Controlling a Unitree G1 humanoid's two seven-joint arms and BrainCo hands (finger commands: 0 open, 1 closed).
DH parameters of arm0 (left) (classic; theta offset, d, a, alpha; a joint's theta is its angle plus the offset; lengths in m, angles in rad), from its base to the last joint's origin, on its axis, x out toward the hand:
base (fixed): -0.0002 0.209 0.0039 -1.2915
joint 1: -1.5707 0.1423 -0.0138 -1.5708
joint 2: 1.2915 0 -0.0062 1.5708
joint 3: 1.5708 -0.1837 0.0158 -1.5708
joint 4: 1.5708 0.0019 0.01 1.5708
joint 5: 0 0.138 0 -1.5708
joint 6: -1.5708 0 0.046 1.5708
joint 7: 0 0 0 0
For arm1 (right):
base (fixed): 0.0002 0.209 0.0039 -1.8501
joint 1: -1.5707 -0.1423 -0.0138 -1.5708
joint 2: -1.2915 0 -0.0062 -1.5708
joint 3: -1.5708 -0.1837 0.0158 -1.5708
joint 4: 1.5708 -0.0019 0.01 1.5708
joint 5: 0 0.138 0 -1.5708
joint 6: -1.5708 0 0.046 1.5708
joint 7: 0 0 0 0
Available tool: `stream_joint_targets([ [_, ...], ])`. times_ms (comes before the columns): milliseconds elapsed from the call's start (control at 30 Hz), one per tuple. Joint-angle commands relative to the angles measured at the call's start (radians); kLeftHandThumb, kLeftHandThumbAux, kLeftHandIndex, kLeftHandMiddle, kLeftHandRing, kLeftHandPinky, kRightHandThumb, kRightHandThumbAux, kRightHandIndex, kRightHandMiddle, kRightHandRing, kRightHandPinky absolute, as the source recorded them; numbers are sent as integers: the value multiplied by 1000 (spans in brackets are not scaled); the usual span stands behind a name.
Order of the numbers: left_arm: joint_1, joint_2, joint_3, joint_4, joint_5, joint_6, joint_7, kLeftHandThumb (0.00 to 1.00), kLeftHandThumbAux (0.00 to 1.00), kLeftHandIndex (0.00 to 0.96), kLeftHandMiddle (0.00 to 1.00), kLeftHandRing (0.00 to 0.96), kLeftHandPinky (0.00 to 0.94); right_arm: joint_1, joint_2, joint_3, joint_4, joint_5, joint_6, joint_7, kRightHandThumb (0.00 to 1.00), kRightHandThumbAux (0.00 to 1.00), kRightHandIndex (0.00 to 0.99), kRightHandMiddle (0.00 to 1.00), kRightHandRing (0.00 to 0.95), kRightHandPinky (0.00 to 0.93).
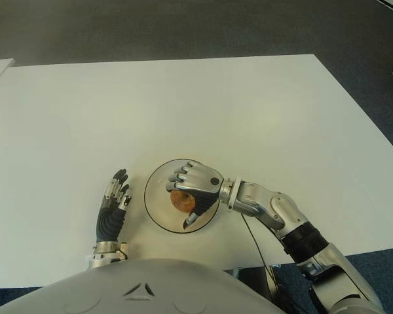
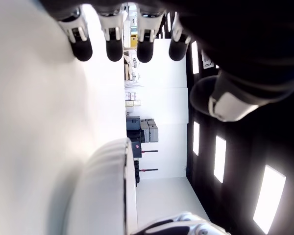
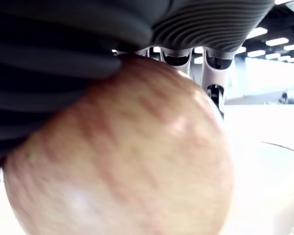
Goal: Put the apples into the plate.
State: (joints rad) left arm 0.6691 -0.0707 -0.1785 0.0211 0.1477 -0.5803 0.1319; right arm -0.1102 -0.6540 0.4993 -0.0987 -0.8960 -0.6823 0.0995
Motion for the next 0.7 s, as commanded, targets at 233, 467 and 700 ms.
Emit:
stream_joint_targets([
  [233, 8, -13, -14, -16, -1, 42, 3, 2, 471, 3, 0, 0, 0, 9, -18, -16, -31, 65, 9, 135, 34, 398, 1, 2, 0, 0],
  [467, 15, -29, -27, -39, 18, 58, 22, 21, 474, 0, 0, 0, 0, 17, -16, -29, -53, 84, 11, 168, 48, 378, 0, 0, 0, 0],
  [700, 45, -16, -52, -109, 13, 126, 16, 17, 468, 0, 0, 0, 0, 11, -11, -47, -54, 113, -12, 167, 46, 339, 0, 0, 0, 0],
])
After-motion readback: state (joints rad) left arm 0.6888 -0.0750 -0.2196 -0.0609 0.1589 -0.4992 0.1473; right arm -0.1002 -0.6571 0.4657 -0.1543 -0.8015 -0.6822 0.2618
